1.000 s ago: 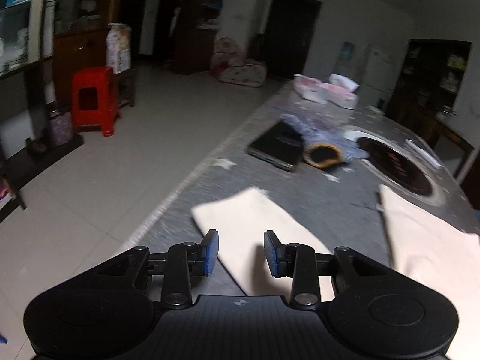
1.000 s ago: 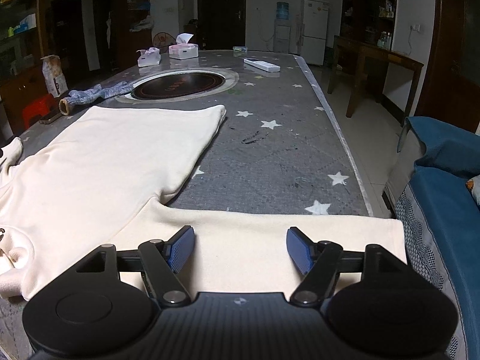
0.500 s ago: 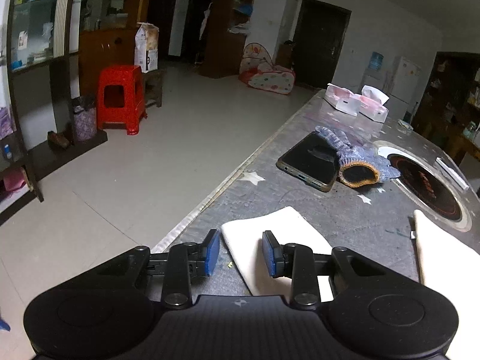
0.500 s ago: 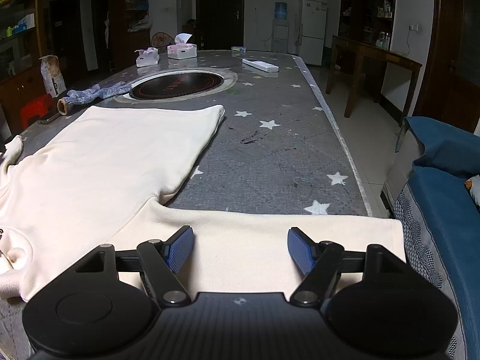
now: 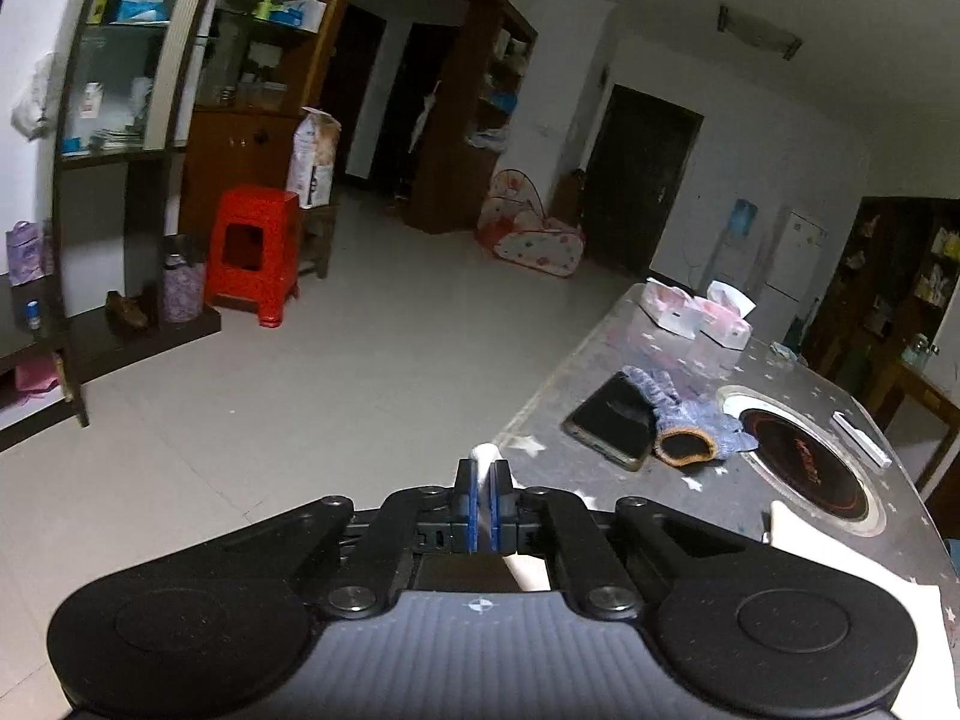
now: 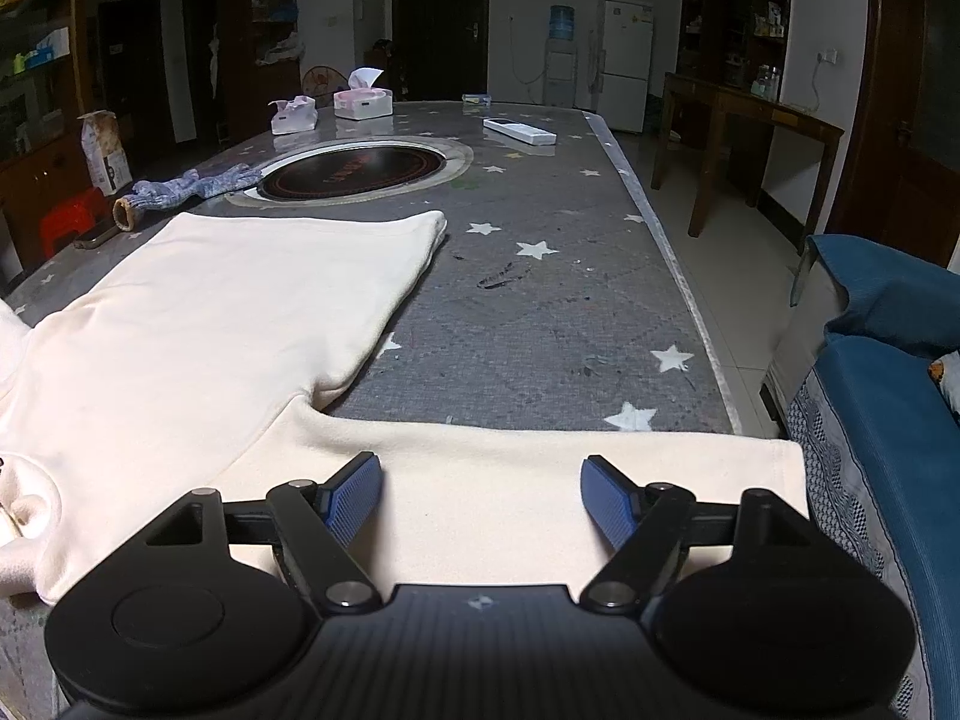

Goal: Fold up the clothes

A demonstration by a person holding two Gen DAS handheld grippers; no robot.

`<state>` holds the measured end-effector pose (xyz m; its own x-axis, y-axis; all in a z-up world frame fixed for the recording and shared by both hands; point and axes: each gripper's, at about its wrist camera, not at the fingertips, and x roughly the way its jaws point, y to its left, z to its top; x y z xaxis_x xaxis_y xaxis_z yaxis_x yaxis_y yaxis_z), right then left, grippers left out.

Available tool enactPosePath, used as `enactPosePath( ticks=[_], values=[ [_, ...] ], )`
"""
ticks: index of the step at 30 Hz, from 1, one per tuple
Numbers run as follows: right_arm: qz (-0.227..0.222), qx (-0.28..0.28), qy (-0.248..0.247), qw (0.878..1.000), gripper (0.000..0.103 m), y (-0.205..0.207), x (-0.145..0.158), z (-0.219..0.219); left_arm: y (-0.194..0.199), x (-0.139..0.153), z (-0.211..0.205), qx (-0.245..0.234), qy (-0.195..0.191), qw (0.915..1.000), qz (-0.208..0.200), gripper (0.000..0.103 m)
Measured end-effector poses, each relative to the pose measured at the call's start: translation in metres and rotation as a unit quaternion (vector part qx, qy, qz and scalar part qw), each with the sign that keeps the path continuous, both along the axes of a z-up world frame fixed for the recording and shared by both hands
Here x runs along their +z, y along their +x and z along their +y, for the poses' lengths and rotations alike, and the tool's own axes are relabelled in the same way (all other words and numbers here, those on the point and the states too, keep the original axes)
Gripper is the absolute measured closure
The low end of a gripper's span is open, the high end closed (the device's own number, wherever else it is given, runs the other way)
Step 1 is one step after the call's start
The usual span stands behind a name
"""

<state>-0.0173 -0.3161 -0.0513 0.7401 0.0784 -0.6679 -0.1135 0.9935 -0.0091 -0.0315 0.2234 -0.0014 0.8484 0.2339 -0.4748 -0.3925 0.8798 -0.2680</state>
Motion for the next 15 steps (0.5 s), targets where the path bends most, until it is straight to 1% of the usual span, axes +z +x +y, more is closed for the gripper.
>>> enactPosePath(
  ticks=[4, 8, 9, 10, 11, 15],
  values=[
    [-0.001, 0.002, 0.001, 1.000, 0.027, 0.000, 0.000, -0.001, 0.004, -0.023, 0.008, 0.019, 0.034, 0.9970, 0.067, 0.099],
    [0.001, 0.004, -0.001, 1.000, 0.027, 0.000, 0.000, 0.000, 0.010, -0.044, 0.016, 0.021, 0.011, 0.9939, 0.108, 0.098],
    [0.001, 0.005, -0.002, 1.000, 0.027, 0.000, 0.001, 0.000, 0.010, -0.045, 0.017, 0.023, 0.015, 0.9937, 0.109, 0.094],
    [0.001, 0.005, -0.002, 1.000, 0.027, 0.000, 0.001, 0.000, 0.011, -0.044, 0.016, 0.025, 0.023, 0.9934, 0.110, 0.094],
    [0.001, 0.006, -0.003, 1.000, 0.027, 0.000, 0.001, 0.000, 0.012, -0.042, 0.014, 0.027, 0.032, 0.9926, 0.114, 0.090],
    [0.003, 0.008, -0.005, 1.000, 0.027, 0.000, 0.001, 0.000, 0.011, -0.029, 0.002, 0.044, 0.066, 0.9909, 0.108, 0.089]
  ],
)
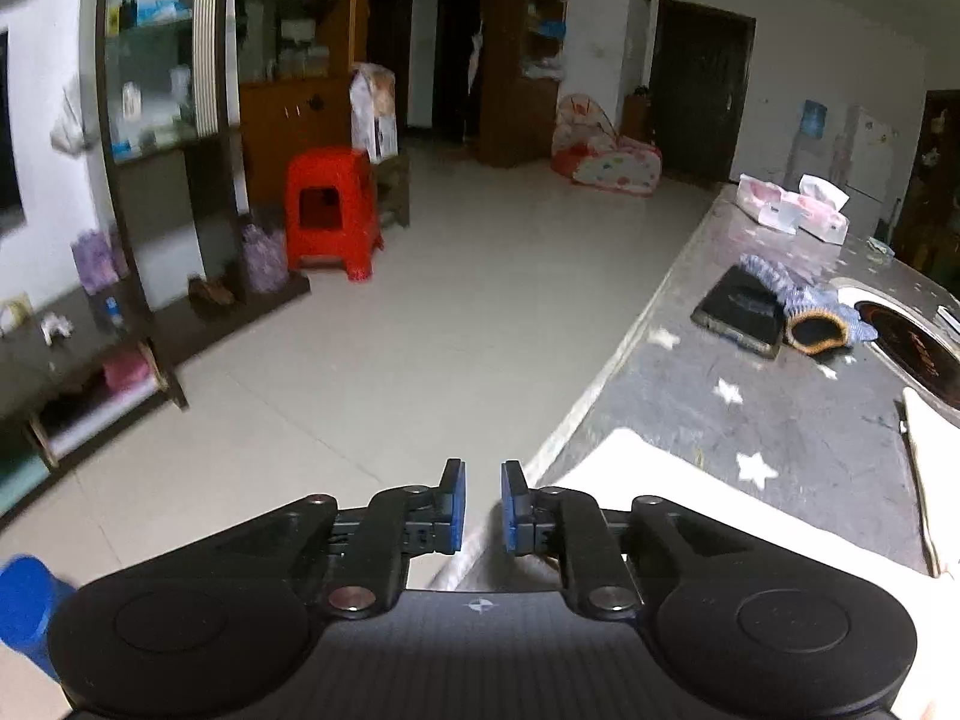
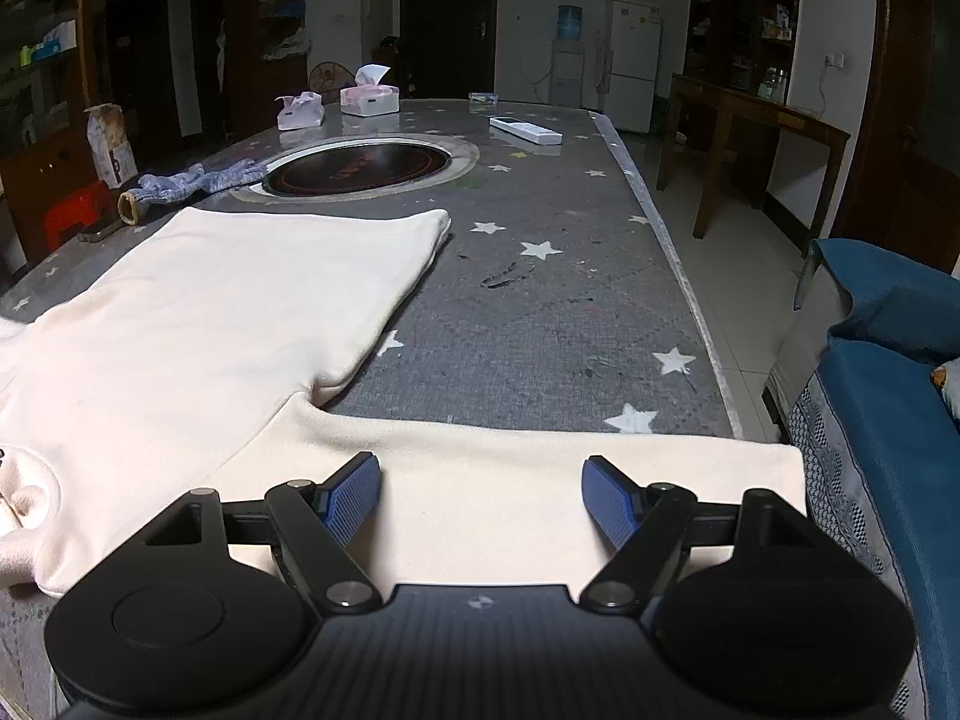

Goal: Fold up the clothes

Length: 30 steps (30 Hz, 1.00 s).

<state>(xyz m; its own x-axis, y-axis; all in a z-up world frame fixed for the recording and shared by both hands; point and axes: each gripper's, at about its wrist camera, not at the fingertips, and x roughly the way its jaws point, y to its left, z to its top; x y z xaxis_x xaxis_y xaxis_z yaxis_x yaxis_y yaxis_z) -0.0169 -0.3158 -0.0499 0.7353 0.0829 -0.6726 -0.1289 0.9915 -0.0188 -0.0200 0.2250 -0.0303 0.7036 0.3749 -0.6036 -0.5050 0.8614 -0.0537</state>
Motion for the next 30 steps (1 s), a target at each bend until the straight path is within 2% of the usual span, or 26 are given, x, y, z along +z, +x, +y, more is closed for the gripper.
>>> enactPosePath(
  ticks=[4, 6, 8, 10, 13, 16, 19, 22, 27, 30],
  values=[
    [0.001, 0.000, 0.001, 1.000, 0.027, 0.001, 0.000, 0.000, -0.003, 0.017, -0.022, -0.045, -0.007, 0.9986, -0.027, 0.089],
    [0.001, 0.000, 0.000, 1.000, 0.026, 0.001, 0.000, 0.000, -0.001, 0.024, -0.041, -0.102, -0.041, 0.9932, -0.039, 0.089],
    [0.001, -0.001, 0.001, 1.000, 0.026, 0.001, 0.000, 0.000, 0.004, 0.025, -0.065, -0.172, -0.079, 0.9810, -0.044, 0.089],
    [0.001, -0.002, 0.002, 1.000, 0.026, 0.001, -0.001, 0.000, 0.011, 0.024, -0.092, -0.243, -0.116, 0.9618, -0.046, 0.089],
    [0.000, -0.004, 0.002, 1.000, 0.026, 0.001, -0.001, 0.000, 0.028, 0.017, -0.133, -0.319, -0.146, 0.9357, -0.042, 0.090],
    [0.000, -0.004, 0.003, 1.000, 0.026, 0.001, -0.001, 0.000, 0.047, 0.008, -0.159, -0.343, -0.154, 0.9261, -0.035, 0.090],
    [-0.001, -0.004, 0.004, 1.000, 0.026, 0.001, -0.001, -0.001, 0.067, -0.004, -0.168, -0.338, -0.158, 0.9277, -0.020, 0.090],
    [-0.002, -0.004, 0.005, 1.000, 0.026, 0.000, -0.002, -0.001, 0.075, -0.016, -0.165, -0.313, -0.145, 0.9385, 0.009, 0.091],
    [-0.002, -0.002, 0.006, 1.000, 0.024, 0.000, -0.002, -0.003, 0.064, -0.020, -0.143, -0.297, -0.156, 0.9421, 0.006, 0.093],
    [-0.002, 0.000, 0.005, 1.000, 0.024, 0.000, -0.002, -0.003, 0.061, -0.012, -0.144, -0.303, -0.158, 0.9398, 0.000, 0.093]
  ],
)
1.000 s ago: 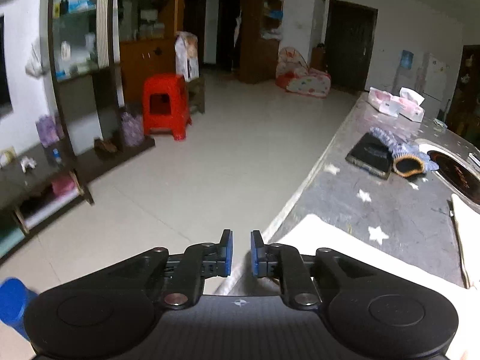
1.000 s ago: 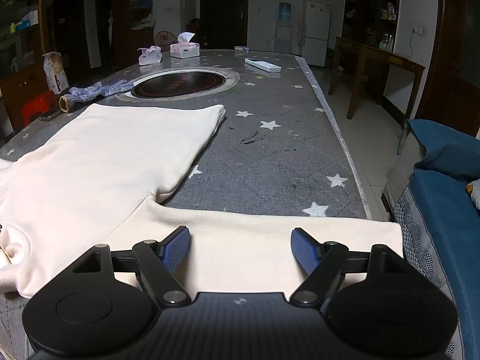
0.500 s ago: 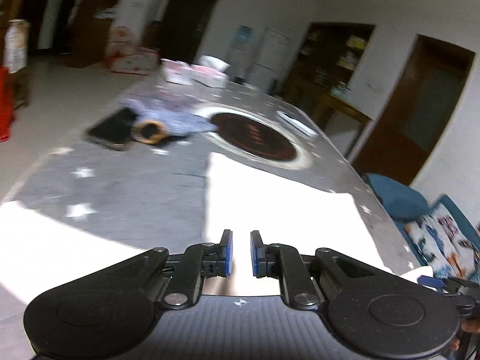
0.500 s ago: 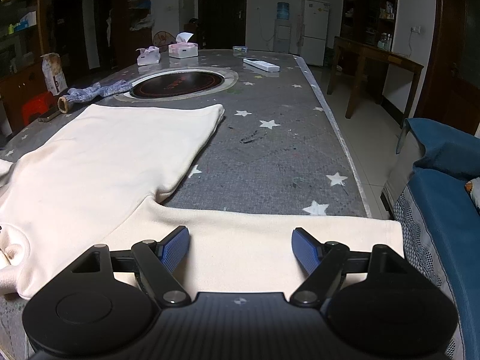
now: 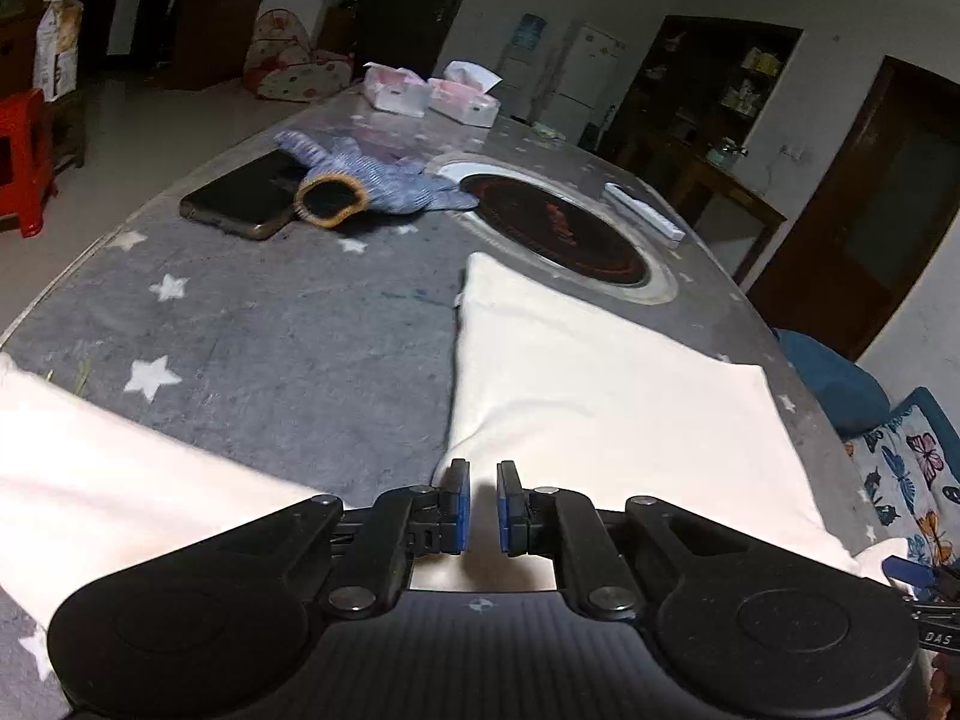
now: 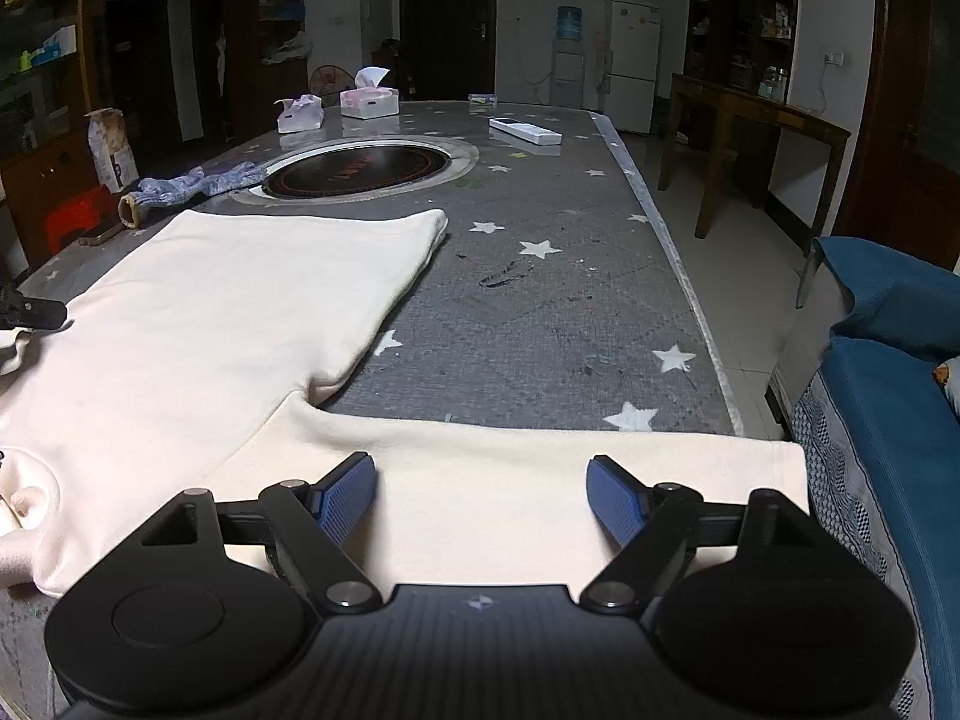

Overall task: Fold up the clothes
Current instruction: 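Grasp the sleeve cuff nearest the right gripper with the right gripper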

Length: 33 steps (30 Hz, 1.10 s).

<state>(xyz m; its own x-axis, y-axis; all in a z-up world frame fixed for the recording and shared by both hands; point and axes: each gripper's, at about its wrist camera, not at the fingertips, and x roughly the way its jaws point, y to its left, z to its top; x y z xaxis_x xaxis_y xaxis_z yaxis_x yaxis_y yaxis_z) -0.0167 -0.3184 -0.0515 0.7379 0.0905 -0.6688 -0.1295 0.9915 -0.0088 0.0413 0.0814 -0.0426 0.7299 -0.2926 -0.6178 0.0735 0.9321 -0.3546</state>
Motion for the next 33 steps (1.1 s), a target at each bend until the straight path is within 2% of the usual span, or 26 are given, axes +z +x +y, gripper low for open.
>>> enactPosePath(
  ticks=[2, 6, 7, 11, 16, 23, 27, 33],
  values=[
    [-0.001, 0.000, 0.000, 1.000, 0.024, 0.000, 0.000, 0.000, 0.002, 0.006, -0.005, -0.009, -0.007, 0.9999, -0.007, 0.092],
    [-0.001, -0.002, 0.002, 1.000, 0.024, -0.001, 0.000, -0.001, 0.019, 0.002, -0.021, -0.023, 0.009, 0.9997, -0.001, 0.092],
    [-0.001, -0.004, 0.001, 1.000, 0.024, -0.002, 0.000, -0.003, 0.023, -0.003, -0.022, -0.017, 0.019, 0.9996, 0.010, 0.093],
    [0.001, -0.009, 0.001, 1.000, 0.024, -0.007, 0.002, -0.010, 0.028, -0.005, -0.015, -0.007, 0.015, 0.9998, 0.011, 0.093],
    [0.000, -0.031, 0.005, 1.000, 0.024, -0.019, 0.001, -0.025, 0.013, 0.002, -0.020, -0.016, 0.045, 0.9989, 0.000, 0.088],
    [-0.002, -0.093, 0.013, 0.996, 0.026, -0.040, 0.001, -0.062, -0.015, 0.018, -0.042, -0.060, 0.050, 0.9966, -0.029, 0.078],
    [0.006, -0.138, 0.059, 0.989, 0.026, -0.043, -0.002, -0.091, -0.028, 0.021, -0.059, -0.084, 0.063, 0.9936, -0.042, 0.075],
    [0.024, -0.173, 0.190, 0.966, 0.028, -0.048, -0.018, -0.132, -0.037, 0.019, -0.074, -0.107, 0.076, 0.9904, -0.043, 0.074]
  ],
)
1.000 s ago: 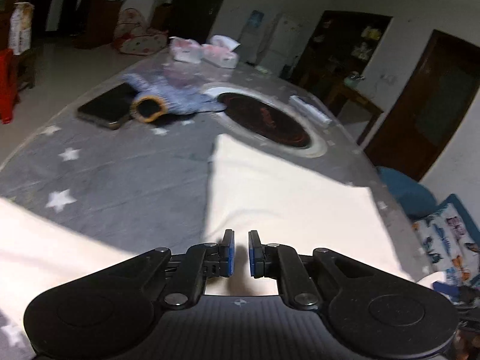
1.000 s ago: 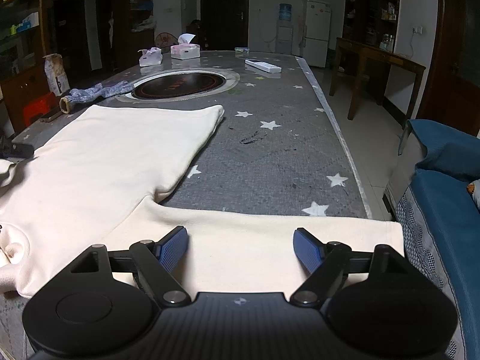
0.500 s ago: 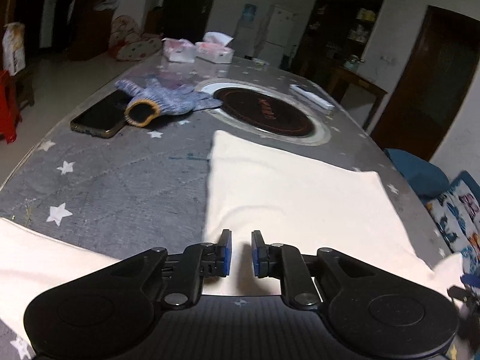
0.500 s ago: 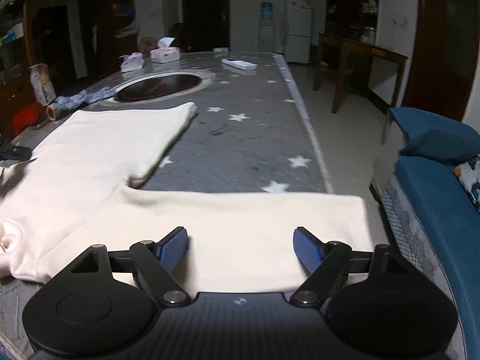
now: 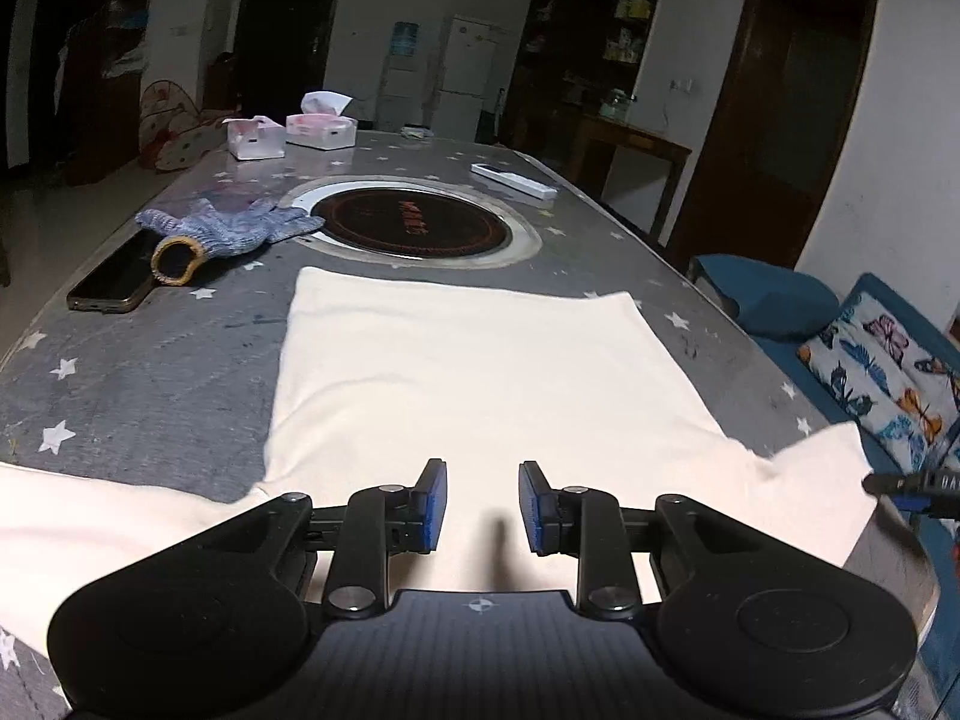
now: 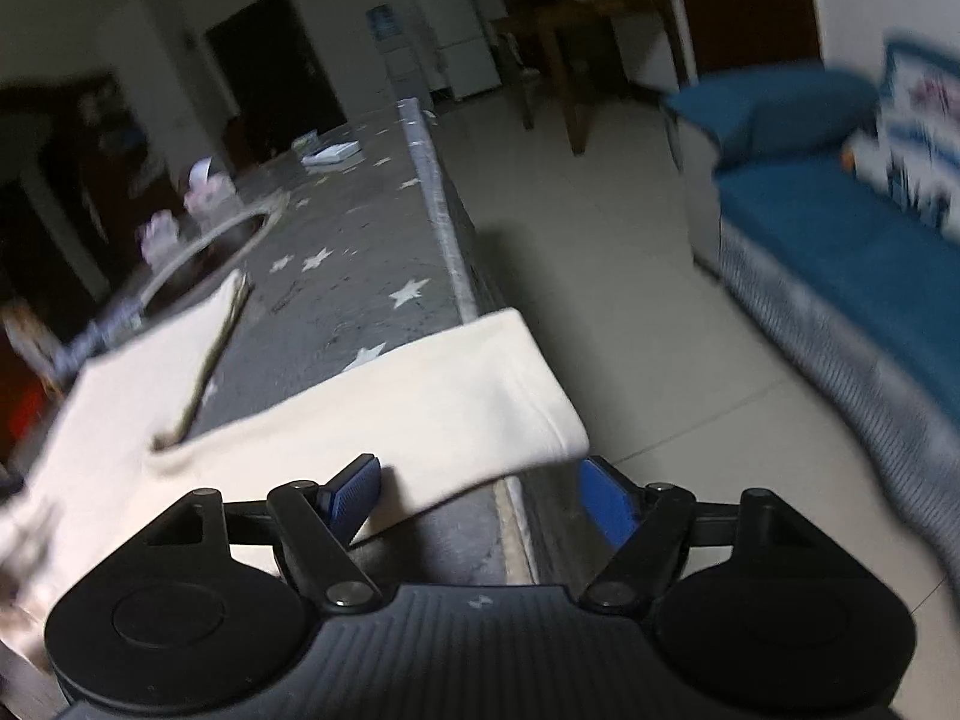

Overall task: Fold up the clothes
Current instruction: 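Grasp the sleeve cuff nearest the right gripper with the right gripper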

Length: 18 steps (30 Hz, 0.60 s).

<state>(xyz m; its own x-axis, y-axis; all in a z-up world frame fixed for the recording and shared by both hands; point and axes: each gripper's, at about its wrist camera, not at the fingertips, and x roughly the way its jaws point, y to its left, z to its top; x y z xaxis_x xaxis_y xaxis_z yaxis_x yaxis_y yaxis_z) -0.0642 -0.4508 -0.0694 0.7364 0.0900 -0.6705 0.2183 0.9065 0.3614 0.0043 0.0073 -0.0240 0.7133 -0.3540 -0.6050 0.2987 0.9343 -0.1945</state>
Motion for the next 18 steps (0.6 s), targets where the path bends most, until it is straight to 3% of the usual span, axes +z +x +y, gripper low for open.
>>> enactPosePath(
  ticks=[3, 6, 8, 14, 18],
  values=[
    [-0.005, -0.016, 0.066, 0.998, 0.032, -0.001, -0.011, -0.018, -0.001, -0.003, -0.004, -0.003, 0.005, 1.0000, 0.006, 0.072],
    [-0.019, -0.031, 0.150, 0.988, 0.046, -0.002, -0.025, -0.037, -0.003, -0.003, -0.007, -0.007, 0.009, 0.9999, 0.006, 0.072],
    [-0.032, -0.038, 0.175, 0.983, 0.058, -0.002, -0.030, -0.042, -0.005, -0.003, -0.010, -0.011, 0.011, 0.9999, 0.006, 0.071],
    [-0.067, -0.052, 0.150, 0.985, 0.087, -0.004, -0.025, -0.042, -0.011, 0.001, -0.024, -0.035, 0.016, 0.9993, 0.001, 0.065],
    [-0.080, -0.057, 0.112, 0.989, 0.097, -0.008, -0.015, -0.036, -0.018, 0.000, -0.040, -0.067, 0.021, 0.9975, -0.001, 0.063]
  ],
)
